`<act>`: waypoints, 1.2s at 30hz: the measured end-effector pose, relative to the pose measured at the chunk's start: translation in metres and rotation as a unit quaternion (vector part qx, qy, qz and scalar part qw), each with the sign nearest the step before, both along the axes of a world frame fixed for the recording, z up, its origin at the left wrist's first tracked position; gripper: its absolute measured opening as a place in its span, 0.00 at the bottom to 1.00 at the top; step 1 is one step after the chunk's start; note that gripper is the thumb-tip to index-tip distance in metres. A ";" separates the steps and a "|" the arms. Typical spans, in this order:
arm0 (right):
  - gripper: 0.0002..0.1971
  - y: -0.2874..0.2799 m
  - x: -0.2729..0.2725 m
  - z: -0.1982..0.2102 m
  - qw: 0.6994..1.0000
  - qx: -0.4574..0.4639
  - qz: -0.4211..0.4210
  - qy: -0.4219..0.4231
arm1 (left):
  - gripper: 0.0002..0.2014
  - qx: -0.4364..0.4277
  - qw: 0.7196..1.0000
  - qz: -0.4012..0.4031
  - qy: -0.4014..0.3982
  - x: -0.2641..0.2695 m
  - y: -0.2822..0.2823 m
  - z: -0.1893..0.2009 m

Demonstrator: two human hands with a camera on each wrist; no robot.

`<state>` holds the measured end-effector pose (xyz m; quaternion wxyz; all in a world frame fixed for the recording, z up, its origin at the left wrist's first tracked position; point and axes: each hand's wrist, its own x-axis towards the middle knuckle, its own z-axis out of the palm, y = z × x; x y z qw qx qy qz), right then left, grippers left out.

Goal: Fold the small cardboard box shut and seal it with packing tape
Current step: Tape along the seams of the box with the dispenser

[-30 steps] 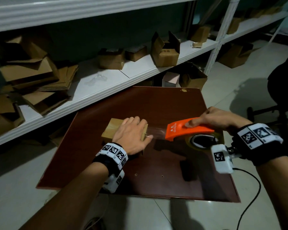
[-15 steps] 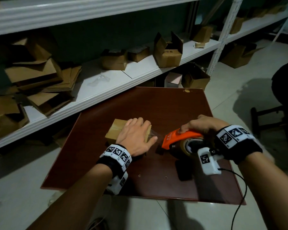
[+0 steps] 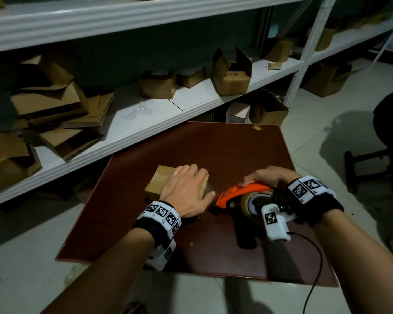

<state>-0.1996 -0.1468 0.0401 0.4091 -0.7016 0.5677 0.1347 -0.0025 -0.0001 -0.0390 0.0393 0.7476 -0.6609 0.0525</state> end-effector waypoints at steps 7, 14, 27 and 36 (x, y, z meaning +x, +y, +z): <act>0.16 0.002 0.005 -0.015 1.000 -0.018 0.006 0.016 | 0.35 0.013 1.000 0.001 0.006 0.000 0.000 0.001; 0.21 -0.014 -0.020 -0.023 0.993 -0.088 -0.008 0.074 | 0.49 0.026 0.999 0.019 0.016 0.000 -0.003 -0.001; 0.28 0.006 -0.009 -0.033 0.969 -0.232 0.054 0.062 | 0.63 0.049 0.999 0.014 0.010 0.000 -0.002 0.004; 0.11 0.026 0.020 -0.031 0.930 -0.339 0.067 -0.126 | 0.68 0.065 0.998 0.000 0.008 0.001 -0.004 0.006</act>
